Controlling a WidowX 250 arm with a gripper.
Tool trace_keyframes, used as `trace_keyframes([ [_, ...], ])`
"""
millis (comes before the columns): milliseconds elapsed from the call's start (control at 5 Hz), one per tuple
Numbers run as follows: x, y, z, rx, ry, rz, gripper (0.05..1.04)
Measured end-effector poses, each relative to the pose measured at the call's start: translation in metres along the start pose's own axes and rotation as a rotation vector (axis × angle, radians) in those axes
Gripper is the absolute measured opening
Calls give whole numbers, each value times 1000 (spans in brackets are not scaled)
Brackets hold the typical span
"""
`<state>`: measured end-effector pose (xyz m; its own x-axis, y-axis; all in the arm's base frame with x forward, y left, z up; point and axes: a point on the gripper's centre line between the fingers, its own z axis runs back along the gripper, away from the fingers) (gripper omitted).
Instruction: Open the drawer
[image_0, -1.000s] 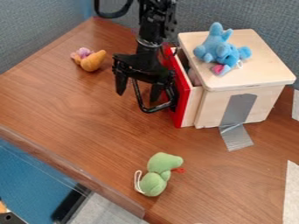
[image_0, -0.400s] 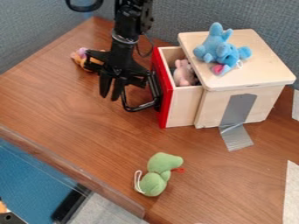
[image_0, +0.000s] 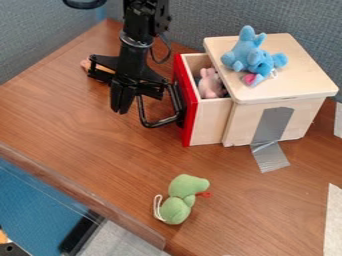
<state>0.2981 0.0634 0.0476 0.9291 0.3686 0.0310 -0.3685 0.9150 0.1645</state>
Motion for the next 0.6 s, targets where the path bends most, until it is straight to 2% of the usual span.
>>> trace_keyframes([
  [200,7,-5,2,-28,-30,21,189],
  [400,16,-18,-10,-29,-51,0,435],
  [600,24,-22,-12,-44,-100,-1,751],
])
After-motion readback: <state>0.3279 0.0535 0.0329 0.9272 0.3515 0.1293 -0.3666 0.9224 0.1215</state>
